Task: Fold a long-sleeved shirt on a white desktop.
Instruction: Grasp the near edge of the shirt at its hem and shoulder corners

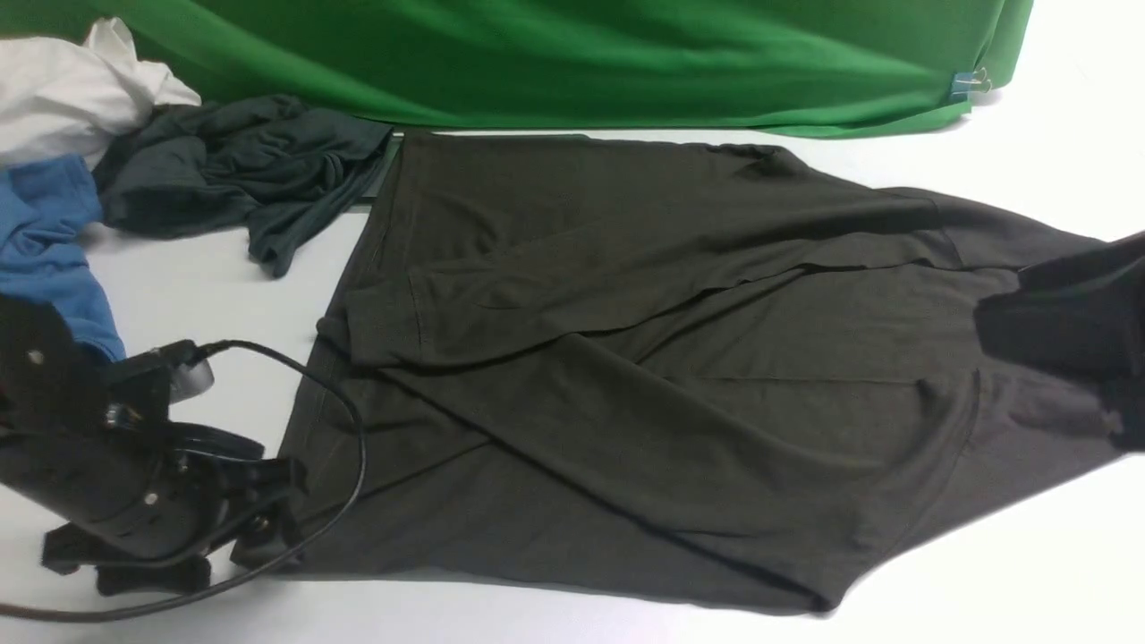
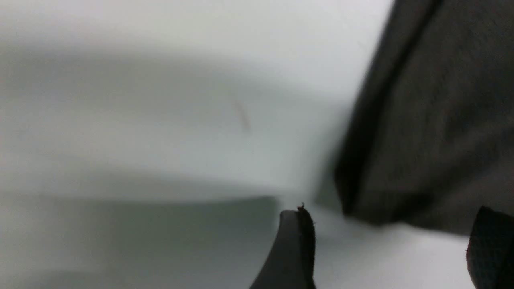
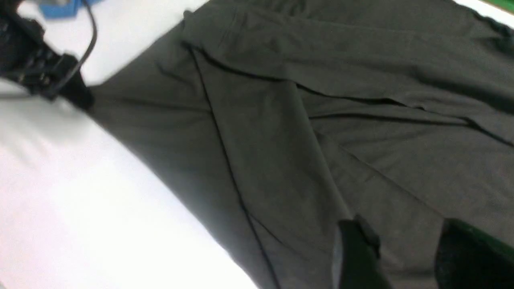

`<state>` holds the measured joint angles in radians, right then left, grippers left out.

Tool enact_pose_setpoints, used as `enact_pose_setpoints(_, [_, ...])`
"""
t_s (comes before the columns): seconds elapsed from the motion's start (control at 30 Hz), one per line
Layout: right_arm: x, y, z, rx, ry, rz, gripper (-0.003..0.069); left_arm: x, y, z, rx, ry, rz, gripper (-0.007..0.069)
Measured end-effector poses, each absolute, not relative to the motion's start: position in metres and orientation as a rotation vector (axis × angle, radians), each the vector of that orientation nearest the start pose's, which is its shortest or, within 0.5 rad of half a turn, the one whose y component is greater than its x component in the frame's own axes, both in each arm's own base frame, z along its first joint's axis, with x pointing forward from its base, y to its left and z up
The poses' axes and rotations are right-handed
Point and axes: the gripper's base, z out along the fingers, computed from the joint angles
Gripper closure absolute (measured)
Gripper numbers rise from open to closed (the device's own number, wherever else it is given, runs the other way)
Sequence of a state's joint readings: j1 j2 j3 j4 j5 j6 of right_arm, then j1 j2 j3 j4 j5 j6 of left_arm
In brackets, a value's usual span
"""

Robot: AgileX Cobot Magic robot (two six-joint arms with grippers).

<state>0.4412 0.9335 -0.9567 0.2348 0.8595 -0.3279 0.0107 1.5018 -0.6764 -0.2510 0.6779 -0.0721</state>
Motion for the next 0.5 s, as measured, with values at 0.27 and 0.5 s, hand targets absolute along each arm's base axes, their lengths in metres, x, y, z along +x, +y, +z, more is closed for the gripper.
enact_pose_setpoints(0.27, [0.167,0.100,0.314,-1.107,2.222,0.222,0.0365,0.246,-0.015,0.156,-0.253,2.920,-0.315,0.0176])
enact_pose_setpoints(0.5, [0.164,0.119,0.242,-1.596,2.082,-0.009,0.0277,0.245,-0.015,0.156,-0.231,2.927,-0.343,0.0509])
